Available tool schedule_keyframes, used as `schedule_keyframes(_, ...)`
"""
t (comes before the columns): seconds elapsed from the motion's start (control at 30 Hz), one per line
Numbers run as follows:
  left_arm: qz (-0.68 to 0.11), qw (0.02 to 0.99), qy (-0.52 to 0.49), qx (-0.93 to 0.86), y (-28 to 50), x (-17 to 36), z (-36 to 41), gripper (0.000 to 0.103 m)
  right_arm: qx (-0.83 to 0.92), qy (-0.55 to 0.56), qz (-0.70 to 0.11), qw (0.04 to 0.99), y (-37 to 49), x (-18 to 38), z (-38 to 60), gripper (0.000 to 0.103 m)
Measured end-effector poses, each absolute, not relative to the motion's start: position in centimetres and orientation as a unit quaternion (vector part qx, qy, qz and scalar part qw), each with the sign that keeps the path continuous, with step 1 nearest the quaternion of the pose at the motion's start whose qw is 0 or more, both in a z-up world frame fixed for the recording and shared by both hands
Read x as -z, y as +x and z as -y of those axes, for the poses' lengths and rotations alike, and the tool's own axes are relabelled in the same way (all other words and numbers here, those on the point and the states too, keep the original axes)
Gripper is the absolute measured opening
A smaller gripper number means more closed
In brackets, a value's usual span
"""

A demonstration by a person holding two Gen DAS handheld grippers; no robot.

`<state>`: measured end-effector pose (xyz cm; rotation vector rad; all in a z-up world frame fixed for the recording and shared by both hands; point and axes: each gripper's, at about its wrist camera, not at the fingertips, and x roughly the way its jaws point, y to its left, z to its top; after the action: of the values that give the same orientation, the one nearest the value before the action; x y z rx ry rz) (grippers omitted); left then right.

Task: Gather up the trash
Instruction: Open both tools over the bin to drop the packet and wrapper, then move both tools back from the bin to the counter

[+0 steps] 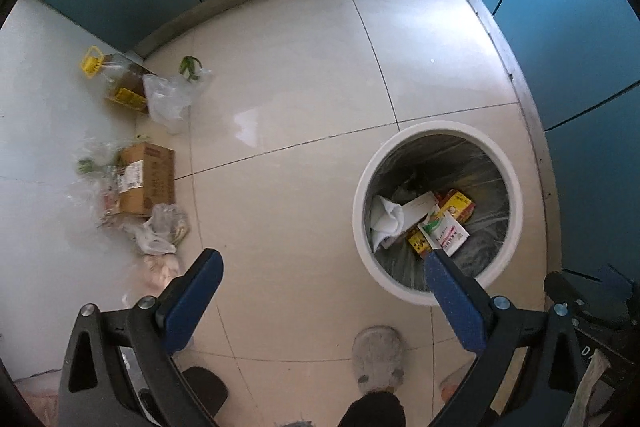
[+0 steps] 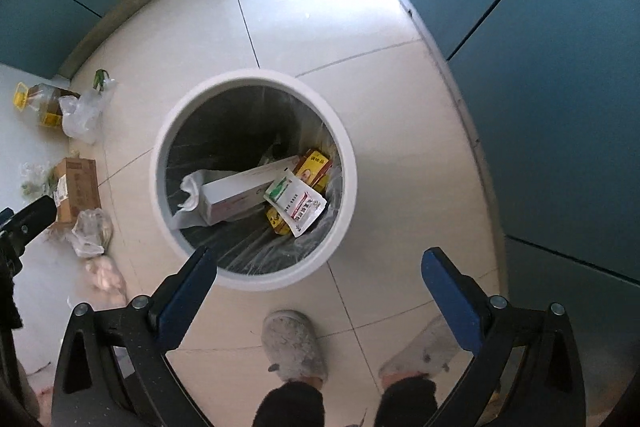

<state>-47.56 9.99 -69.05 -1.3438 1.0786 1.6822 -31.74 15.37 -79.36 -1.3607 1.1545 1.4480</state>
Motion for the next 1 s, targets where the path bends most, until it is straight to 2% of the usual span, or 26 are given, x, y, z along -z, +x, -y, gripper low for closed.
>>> schedule_keyframes(0.6, -0.405, 0.361, -0.498, -0.676, -43.9, 47.8, -2.7, 0.103, -0.619, -0.513, -0.429, 0.413, -29.8, 52.9, -10.3, 0.103)
schedule_keyframes(0.8, -0.391, 0.384, -0.492, -0.676, -42.4, 41.2, -0.5, 0.103, -0.642, -0.497, -0.411, 0.414, -28.2, 42.1, -7.7, 0.103)
schedule_keyframes(1.0, -0.388, 0.412, -0.471, -0.676, -40.6, 35.5, 2.0, 0.103, -0.659, -0.477, -0.405, 0.417, -26.4, 33.8, -4.9, 0.103)
